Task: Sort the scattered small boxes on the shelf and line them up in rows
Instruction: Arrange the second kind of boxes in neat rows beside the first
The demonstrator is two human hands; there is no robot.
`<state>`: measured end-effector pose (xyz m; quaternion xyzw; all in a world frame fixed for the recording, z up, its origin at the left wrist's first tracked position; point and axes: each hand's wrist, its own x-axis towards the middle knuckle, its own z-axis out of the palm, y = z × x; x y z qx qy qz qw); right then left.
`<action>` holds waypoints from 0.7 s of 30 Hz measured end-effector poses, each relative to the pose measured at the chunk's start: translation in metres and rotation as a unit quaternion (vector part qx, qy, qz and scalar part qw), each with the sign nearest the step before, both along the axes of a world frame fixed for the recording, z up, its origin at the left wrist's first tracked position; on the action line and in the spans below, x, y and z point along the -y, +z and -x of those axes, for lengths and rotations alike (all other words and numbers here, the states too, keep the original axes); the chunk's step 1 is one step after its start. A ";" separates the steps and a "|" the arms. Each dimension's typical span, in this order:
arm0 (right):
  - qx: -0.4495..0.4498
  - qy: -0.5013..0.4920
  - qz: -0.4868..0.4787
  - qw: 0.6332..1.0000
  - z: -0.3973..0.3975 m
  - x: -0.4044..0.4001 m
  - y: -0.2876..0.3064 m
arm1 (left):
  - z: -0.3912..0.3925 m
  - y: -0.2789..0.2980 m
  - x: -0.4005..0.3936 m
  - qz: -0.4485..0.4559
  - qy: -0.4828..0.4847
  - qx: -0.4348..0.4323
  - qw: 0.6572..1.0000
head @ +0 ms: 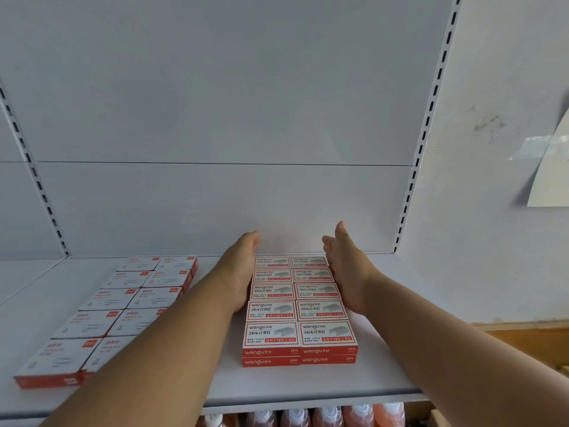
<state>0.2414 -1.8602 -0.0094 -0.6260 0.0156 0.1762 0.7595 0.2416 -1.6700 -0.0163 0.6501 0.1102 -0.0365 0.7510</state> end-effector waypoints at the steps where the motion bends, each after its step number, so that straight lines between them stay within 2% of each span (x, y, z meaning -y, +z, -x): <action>1: 0.000 0.002 0.005 1.000 0.000 0.002 0.000 | 0.003 0.001 -0.001 -0.005 -0.012 -0.018 1.000; 6: -0.007 0.015 0.071 0.997 0.000 0.007 -0.008 | 0.015 0.000 0.001 -0.005 -0.082 -0.085 0.993; 21: -0.034 0.018 0.037 0.999 -0.001 0.008 -0.017 | 0.031 0.001 0.004 0.003 -0.036 -0.055 0.998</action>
